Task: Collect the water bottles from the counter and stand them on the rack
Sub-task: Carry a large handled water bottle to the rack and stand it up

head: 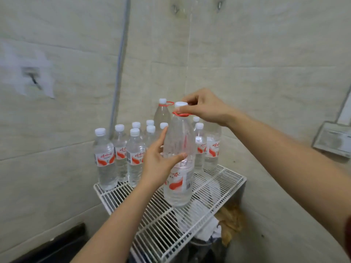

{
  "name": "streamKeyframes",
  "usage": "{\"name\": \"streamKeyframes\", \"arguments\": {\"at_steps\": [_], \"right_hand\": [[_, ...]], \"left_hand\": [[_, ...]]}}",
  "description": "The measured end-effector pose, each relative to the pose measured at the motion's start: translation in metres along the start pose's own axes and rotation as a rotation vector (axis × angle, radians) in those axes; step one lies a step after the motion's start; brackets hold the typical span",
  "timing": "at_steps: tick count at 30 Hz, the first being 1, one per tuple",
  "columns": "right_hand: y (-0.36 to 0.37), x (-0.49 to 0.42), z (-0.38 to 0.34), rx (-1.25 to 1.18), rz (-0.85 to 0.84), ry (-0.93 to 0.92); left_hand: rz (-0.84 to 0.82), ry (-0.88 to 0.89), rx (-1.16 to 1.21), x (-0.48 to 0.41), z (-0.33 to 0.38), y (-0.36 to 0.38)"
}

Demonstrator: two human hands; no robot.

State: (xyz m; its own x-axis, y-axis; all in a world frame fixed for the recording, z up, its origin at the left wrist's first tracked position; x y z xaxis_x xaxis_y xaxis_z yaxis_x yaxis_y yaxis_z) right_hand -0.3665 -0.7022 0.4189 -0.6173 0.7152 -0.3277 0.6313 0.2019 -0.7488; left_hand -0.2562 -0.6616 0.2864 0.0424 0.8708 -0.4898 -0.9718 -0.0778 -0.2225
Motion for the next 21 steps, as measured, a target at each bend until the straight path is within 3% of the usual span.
{"name": "streamKeyframes", "arguments": {"at_steps": [11,21], "right_hand": [[-0.003,-0.065,0.079,-0.06,-0.181,-0.091],[0.01,-0.099,0.087,-0.122,-0.284,-0.166]], "left_hand": [[0.241,-0.065,-0.115,-0.049,-0.049,0.027],[0.409,-0.148,-0.291,-0.052,-0.062,0.008]]}}
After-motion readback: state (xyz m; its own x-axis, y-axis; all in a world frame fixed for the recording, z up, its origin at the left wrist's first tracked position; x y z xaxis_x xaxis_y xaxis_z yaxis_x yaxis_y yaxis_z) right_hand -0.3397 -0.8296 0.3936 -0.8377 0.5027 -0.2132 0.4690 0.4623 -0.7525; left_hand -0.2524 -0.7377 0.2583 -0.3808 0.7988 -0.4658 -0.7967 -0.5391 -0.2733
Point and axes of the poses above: each hand's wrist, its own x-axis away from the middle knuckle, its own y-axis out of the palm, z = x × y, the point moved 9 cm from there along -x, towards the middle knuckle, and after that the axes turned 10 degrees about -z, right-handed, at the moved point
